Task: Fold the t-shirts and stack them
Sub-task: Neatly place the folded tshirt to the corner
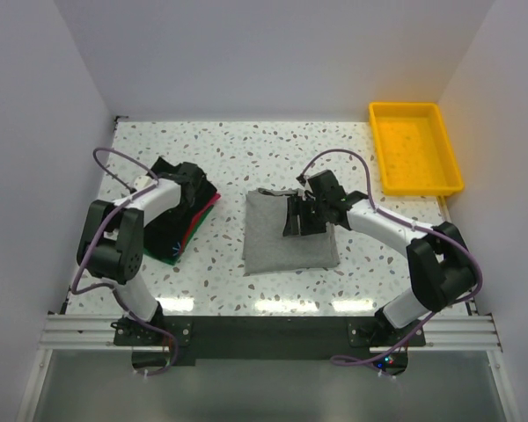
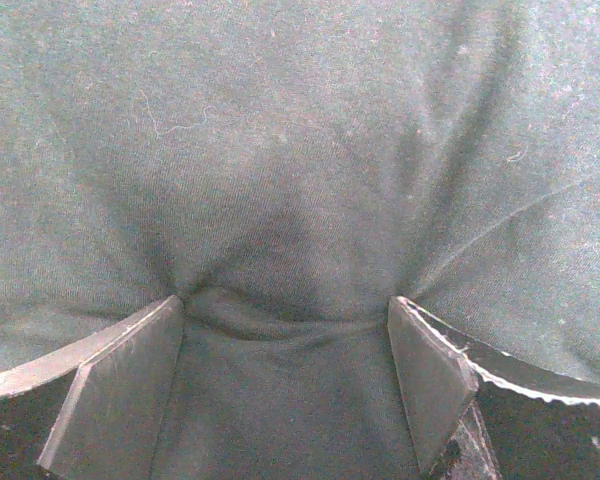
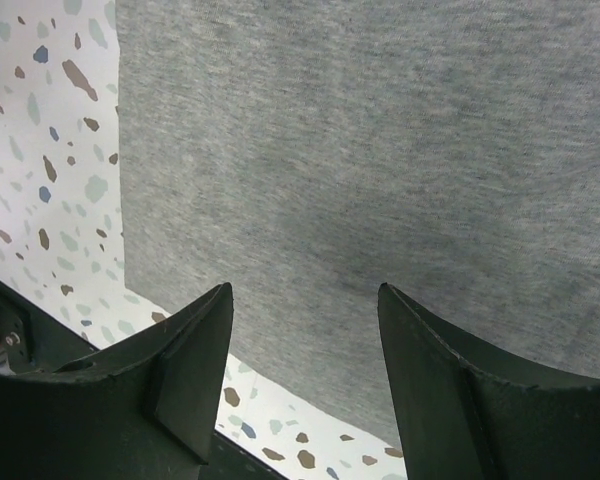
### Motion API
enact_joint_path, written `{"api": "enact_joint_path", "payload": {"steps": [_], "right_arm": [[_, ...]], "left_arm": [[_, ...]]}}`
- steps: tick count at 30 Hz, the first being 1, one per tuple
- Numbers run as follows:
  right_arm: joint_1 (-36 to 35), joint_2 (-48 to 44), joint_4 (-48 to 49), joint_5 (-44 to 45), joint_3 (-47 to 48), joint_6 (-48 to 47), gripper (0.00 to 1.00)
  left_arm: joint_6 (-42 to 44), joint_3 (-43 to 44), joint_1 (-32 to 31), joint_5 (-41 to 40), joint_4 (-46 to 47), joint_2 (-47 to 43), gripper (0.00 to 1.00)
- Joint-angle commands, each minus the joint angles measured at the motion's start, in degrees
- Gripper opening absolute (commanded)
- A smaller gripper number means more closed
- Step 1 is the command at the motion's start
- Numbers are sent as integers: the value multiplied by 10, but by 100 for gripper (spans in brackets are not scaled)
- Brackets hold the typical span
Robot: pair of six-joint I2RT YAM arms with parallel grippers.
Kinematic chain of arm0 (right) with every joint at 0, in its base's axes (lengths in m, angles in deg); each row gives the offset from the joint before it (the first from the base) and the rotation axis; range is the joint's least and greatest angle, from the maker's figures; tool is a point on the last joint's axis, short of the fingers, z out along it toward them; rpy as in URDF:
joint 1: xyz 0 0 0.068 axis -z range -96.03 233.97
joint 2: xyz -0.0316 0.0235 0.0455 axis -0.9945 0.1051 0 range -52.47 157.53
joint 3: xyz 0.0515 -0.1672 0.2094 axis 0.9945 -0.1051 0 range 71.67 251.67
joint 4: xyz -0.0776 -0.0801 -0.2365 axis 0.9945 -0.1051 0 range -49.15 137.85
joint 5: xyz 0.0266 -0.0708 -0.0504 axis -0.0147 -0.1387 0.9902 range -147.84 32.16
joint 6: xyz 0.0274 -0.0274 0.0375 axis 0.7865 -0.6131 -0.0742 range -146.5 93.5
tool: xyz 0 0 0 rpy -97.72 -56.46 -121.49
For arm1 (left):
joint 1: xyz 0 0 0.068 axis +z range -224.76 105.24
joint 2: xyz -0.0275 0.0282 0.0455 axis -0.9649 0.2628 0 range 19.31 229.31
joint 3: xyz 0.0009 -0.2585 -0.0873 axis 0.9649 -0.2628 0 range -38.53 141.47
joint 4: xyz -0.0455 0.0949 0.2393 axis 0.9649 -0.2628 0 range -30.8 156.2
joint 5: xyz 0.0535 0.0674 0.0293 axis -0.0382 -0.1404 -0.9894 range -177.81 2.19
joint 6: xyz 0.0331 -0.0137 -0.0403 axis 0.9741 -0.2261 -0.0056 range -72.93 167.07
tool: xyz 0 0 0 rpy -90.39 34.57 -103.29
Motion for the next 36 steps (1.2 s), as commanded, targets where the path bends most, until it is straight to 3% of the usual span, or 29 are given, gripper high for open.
{"api": "enact_joint_path", "payload": {"steps": [1,14,20,29,32,35,36], "right_arm": [[-2,6,4,15,13,-13,63],[-2,22,5,23,18,-20,63],[-3,17,-5,32,23,-15,63],[-3,-15,-34,61,52,-4,64],[0,-26,-45,85,63,3,65],[11,-38,-54,109,69,8,66],[16,-40,-58,113,72,10,67]], "left_arm": [[-126,-19,-38,334,158,87,87],[-178,48,-19,384,210,124,87],[-127,80,-16,324,135,78,89],[-13,88,-16,173,-15,-57,100],[65,112,-16,136,-36,-90,100],[181,120,-30,126,-15,-119,100],[256,113,-36,145,7,-128,99]]}}
